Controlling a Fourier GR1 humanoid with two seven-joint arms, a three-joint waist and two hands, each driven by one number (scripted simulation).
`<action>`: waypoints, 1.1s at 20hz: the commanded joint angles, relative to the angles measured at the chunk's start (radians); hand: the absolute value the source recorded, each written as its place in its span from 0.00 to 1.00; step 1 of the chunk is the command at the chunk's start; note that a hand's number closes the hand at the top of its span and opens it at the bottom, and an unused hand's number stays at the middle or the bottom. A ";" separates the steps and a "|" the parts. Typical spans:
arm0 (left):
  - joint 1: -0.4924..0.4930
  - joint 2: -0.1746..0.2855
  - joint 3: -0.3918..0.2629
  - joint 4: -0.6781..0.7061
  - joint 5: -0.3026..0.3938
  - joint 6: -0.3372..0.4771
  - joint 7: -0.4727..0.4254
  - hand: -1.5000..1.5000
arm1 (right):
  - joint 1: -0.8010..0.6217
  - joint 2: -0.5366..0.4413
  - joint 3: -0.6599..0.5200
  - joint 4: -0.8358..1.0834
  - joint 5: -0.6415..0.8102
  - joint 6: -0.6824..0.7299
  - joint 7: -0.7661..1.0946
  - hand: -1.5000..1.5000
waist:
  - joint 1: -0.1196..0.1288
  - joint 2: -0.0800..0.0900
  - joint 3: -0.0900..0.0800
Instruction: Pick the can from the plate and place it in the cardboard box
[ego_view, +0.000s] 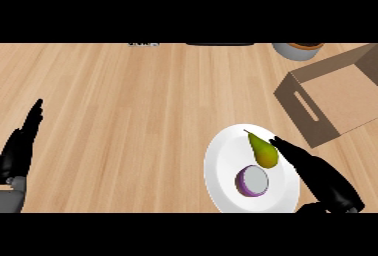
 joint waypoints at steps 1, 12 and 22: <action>0.034 0.013 0.023 -0.081 -0.002 -0.036 0.040 0.50 | -0.067 0.062 0.001 0.014 0.031 0.102 0.102 0.00 | -0.001 -0.002 0.001; 0.058 -0.016 0.108 -0.056 -0.041 -0.090 -0.007 0.50 | 0.003 0.206 -0.024 -0.036 0.156 0.144 0.080 0.00 | -0.007 -0.002 0.001; 0.025 -0.088 0.129 -0.027 -0.121 -0.081 -0.017 0.50 | 0.011 0.309 -0.049 -0.014 0.230 0.194 -0.026 0.00 | -0.007 -0.001 0.001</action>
